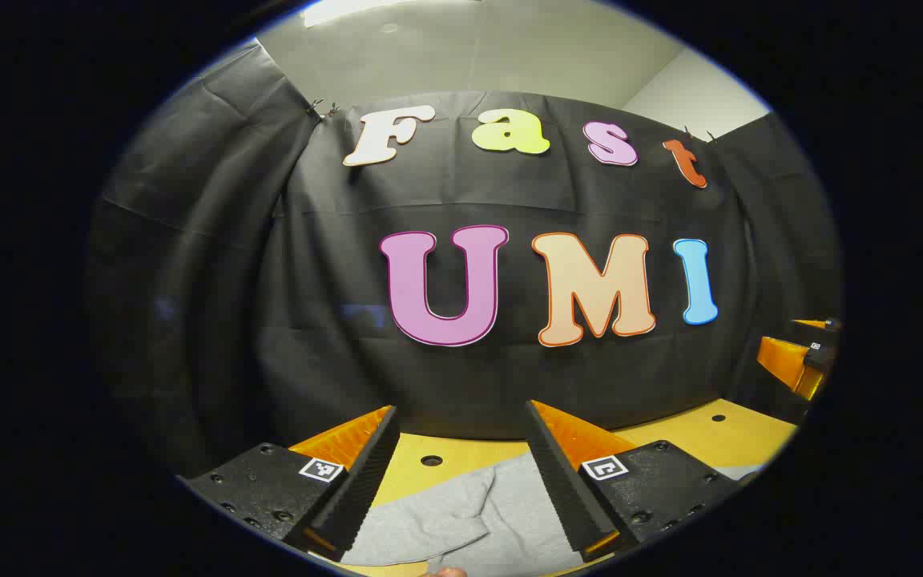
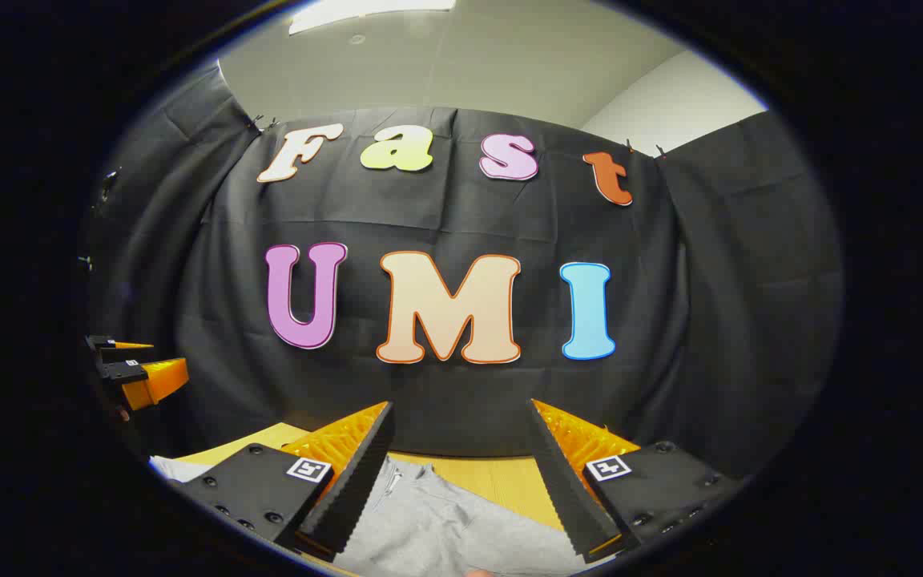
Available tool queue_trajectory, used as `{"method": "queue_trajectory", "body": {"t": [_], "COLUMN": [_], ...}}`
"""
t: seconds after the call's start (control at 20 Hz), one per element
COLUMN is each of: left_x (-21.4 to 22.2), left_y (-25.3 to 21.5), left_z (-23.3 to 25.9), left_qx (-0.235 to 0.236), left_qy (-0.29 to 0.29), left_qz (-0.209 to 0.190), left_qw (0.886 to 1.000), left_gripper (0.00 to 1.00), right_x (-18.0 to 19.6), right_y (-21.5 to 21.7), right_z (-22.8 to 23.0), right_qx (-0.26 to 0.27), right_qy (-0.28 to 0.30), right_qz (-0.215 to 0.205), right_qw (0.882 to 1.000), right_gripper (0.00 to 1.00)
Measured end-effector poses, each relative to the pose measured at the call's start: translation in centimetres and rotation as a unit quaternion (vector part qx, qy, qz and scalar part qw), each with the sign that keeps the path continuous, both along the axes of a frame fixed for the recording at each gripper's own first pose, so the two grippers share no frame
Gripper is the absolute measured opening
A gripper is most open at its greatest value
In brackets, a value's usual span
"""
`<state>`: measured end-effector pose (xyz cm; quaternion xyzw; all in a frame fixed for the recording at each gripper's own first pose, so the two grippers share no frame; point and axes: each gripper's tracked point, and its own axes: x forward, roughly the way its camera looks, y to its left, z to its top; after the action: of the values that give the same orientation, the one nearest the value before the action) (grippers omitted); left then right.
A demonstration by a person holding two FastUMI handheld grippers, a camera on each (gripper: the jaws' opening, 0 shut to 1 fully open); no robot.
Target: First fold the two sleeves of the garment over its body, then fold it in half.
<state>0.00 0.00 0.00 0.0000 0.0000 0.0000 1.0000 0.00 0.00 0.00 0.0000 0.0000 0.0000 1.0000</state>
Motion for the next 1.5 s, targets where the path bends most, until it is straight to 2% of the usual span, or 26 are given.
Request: {"method": "queue_trajectory", "body": {"t": [1.15, 1.5], "left_x": [-0.4, 0.3], "left_y": [0.4, -1.1], "left_z": [-1.1, -1.7], "left_qx": [0.002, -0.004], "left_qy": [0.004, 0.009], "left_qz": [-0.002, -0.023], "left_qw": [1.000, 1.000], "left_gripper": [0.92, 0.92], "right_x": [-0.5, -1.0], "right_y": [-1.3, -9.3], "right_z": [-0.5, -1.3], "right_qx": [-0.010, -0.013], "right_qy": [0.004, 0.024], "right_qz": [-0.016, -0.103], "right_qw": [1.000, 0.994], "right_gripper": [1.00, 1.00]}}
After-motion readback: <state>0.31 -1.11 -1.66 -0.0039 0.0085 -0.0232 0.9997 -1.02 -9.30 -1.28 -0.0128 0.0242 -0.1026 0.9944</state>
